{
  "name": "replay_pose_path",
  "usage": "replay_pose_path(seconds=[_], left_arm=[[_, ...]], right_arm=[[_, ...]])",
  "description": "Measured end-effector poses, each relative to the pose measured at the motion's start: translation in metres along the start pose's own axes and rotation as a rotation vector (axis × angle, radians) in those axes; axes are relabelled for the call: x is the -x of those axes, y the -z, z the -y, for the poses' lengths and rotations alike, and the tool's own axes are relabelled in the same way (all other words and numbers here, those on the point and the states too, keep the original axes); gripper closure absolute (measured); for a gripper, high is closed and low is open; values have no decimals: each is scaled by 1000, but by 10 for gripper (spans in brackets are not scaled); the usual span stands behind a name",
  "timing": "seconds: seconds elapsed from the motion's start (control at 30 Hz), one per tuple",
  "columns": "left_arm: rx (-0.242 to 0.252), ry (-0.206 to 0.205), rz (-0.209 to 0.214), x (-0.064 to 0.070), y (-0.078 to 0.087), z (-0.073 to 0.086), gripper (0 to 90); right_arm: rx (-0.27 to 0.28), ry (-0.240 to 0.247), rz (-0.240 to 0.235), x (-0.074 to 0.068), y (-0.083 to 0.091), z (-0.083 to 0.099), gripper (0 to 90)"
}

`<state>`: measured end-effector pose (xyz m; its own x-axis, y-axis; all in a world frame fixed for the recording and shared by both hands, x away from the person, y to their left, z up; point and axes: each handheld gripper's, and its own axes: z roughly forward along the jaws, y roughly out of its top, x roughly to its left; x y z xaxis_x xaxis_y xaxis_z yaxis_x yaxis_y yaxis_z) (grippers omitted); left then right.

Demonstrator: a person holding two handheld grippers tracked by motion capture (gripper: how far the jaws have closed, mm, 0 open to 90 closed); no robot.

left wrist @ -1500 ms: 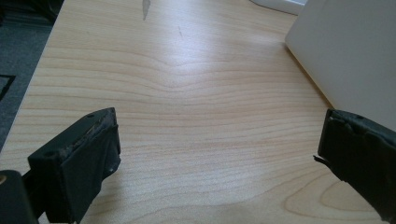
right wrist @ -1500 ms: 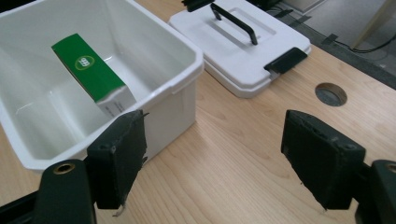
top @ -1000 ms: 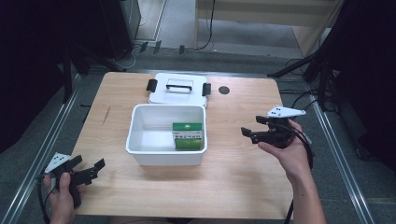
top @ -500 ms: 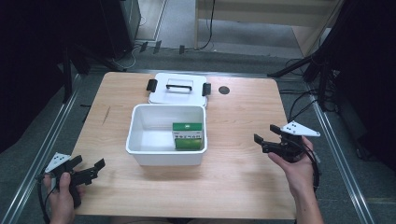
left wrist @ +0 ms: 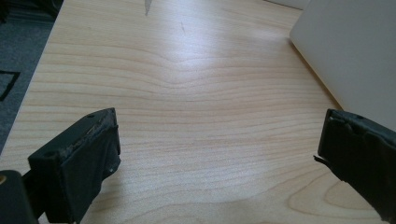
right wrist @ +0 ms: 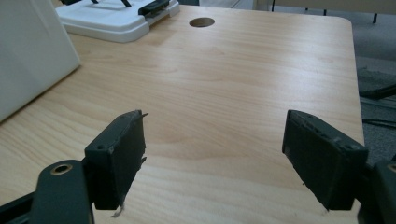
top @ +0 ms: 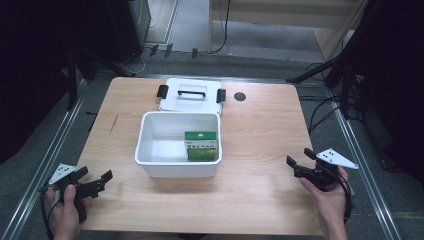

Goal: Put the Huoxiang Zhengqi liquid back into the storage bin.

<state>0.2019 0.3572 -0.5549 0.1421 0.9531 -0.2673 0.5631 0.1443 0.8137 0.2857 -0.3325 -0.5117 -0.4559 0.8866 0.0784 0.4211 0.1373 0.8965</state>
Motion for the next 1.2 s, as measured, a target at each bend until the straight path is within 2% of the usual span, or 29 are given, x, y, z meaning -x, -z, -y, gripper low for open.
replay_pose_path(seconds=[0.3, 0.57, 0.63, 0.73, 0.93, 1.0, 1.03, 1.1, 1.17, 1.2], left_arm=[[-1, 1, -1, 0, 0, 0, 0], [-3, -2, 1, 0, 0, 0, 0], [-4, -4, 1, 0, 0, 0, 0], [-5, -5, 3, 0, 0, 0, 0], [-5, -6, 7, 0, 0, 0, 0], [-5, -6, 7, 0, 0, 0, 0], [-5, -6, 8, 0, 0, 0, 0], [-6, -8, 8, 0, 0, 0, 0], [-7, -10, 9, 1, -1, 0, 0], [-9, -11, 10, 1, -1, 0, 0]], right_arm=[[11, -24, 23, 9, 19, 27, 193], [57, -49, 49, 8, 31, 49, 217], [34, -39, 47, 7, 31, 51, 210], [31, -4, 46, 5, 30, 51, 213], [-45, 12, 48, 1, 29, 52, 235], [-74, 31, 104, -4, 28, 52, 186], [-92, 23, 119, -5, 28, 53, 169], [-118, 12, 136, -6, 27, 53, 166], [-116, -4, 156, -7, 29, 54, 167], [-108, -13, 152, -7, 31, 54, 165]])
